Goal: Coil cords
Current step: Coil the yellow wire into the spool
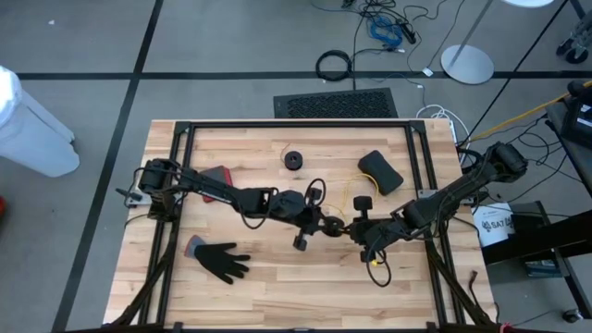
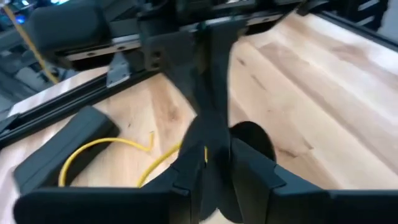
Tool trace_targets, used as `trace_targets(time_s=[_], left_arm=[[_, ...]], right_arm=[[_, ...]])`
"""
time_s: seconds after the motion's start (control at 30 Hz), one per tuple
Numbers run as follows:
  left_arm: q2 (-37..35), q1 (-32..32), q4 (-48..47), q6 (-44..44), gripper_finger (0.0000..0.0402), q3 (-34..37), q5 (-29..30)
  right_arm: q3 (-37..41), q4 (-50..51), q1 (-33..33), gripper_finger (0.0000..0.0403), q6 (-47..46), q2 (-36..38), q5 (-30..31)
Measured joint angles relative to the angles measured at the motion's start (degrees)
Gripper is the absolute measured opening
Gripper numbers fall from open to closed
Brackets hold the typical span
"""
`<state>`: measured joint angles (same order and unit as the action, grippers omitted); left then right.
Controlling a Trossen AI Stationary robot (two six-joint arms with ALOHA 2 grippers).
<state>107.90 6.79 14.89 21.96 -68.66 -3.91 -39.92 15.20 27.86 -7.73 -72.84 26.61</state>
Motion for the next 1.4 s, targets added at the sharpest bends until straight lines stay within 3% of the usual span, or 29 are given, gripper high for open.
trace_targets(time_s=[0.27, 0.37, 0.6, 0.83, 1.4], left_arm=[[0.0, 0.0, 0.5, 0.1, 0.0081, 0.0, -0.1], [0.0, 0.0, 1.1, 1.5, 0.0077, 0.0, 2.4], [0.0, 0.0, 1.1, 2.5, 0.0009, 0.0, 2.6], [0.0, 0.1, 1.0, 2.4, 0.004, 0.0, 2.2], [1.6, 0.0, 1.4, 1.0, 0.0043, 0.1, 1.5]], right_arm=[[0.0, 0.0, 0.0, 0.0, 0.0, 0.0, 0.0], [0.0, 0.0, 0.0, 0.0, 0.0, 0.0, -1.0], [0.0, 0.0, 0.0, 0.0, 0.0, 0.0, -1.5], [0.0, -0.1, 0.0, 0.0, 0.0, 0.0, -1.5], [0.0, -0.5, 0.0, 0.0, 2.2, 0.0, -1.5]])
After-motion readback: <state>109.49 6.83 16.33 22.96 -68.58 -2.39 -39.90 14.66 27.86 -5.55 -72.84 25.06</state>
